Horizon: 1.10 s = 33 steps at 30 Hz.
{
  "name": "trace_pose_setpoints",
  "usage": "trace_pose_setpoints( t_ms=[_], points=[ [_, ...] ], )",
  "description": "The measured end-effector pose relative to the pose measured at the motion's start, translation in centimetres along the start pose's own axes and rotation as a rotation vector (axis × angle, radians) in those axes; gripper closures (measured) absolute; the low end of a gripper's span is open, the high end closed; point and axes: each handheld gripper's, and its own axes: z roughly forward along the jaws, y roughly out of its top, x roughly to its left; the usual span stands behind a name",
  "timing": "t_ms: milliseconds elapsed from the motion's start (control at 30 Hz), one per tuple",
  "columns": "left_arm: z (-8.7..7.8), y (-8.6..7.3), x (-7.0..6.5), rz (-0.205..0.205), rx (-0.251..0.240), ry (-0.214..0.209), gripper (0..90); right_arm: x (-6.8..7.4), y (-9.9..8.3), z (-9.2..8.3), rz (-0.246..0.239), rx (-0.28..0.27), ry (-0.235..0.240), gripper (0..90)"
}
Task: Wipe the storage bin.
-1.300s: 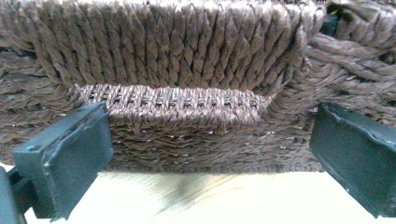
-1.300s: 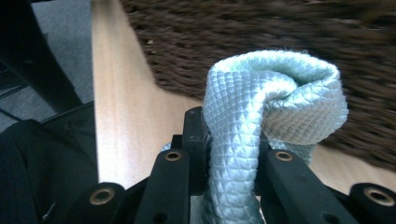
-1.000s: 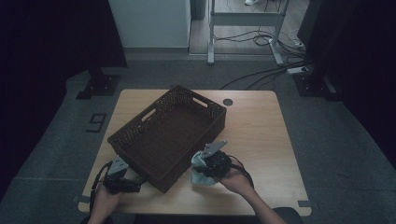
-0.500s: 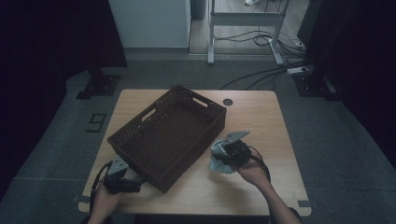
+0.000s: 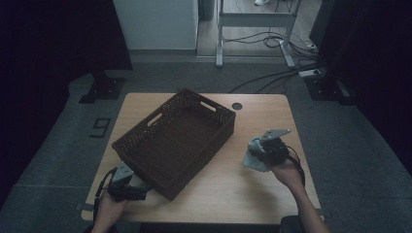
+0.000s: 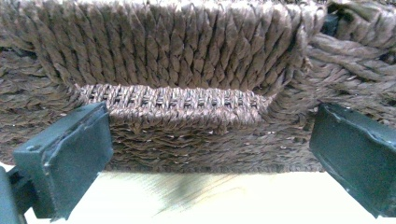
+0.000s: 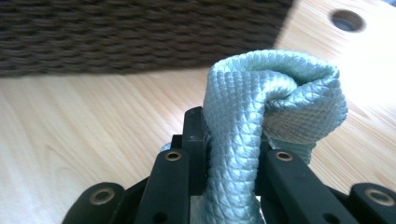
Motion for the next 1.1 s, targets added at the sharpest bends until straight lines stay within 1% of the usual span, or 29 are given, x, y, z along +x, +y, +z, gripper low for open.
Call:
trace_pose_setpoints(
  t_ms=[100, 233, 367, 500, 667, 733, 800, 833, 867, 1000, 1033, 1100],
  points=[
    [0.0, 0.0, 0.0, 0.000, 0.000, 0.000, 0.0, -1.2, -0.9, -0.6, 0.034, 0.000, -0.030, 76.8],
    [0.0, 0.0, 0.0, -0.001, 0.000, 0.001, 0.0, -2.5, -2.1, -1.3, 0.065, 0.000, -0.071, 76.5],
    [0.0, 0.0, 0.0, -0.003, -0.002, 0.001, 0.0, -3.4, -3.6, -1.4, 0.090, 0.012, -0.094, 76.5],
    [0.0, 0.0, 0.0, -0.005, -0.001, 0.001, 0.0, -3.8, -5.2, -0.6, 0.120, 0.029, -0.095, 76.0],
    [0.0, 0.0, 0.0, -0.006, 0.000, 0.002, 0.0, -3.9, -7.2, 1.2, 0.138, 0.076, -0.079, 73.3],
    [0.0, 0.0, 0.0, -0.007, 0.000, 0.002, 0.0, -3.8, -7.7, 1.8, 0.141, 0.107, -0.079, 71.1],
    [0.0, 0.0, 0.0, -0.007, 0.000, 0.002, 0.0, -3.9, -8.0, 2.0, 0.145, 0.124, -0.089, 67.9],
    [0.0, 0.0, 0.0, -0.008, -0.001, 0.002, 0.0, -3.9, -8.0, 2.0, 0.146, 0.123, -0.090, 66.2],
    [0.0, 0.0, 0.0, -0.009, -0.002, 0.002, 0.0, -4.0, -8.0, 1.8, 0.151, 0.115, -0.094, 63.5],
    [0.0, 0.0, 0.0, -0.012, -0.003, 0.002, 0.0, -4.1, -7.7, 1.1, 0.166, 0.082, -0.109, 46.0],
    [0.0, 0.0, 0.1, -0.011, -0.003, 0.004, 0.0, -4.1, -7.7, 0.9, 0.168, 0.068, -0.111, 43.1],
    [0.1, 0.0, 0.2, -0.024, -0.002, 0.002, 0.0, -4.2, -7.5, 0.5, 0.175, 0.047, -0.108, 35.7]
  ],
)
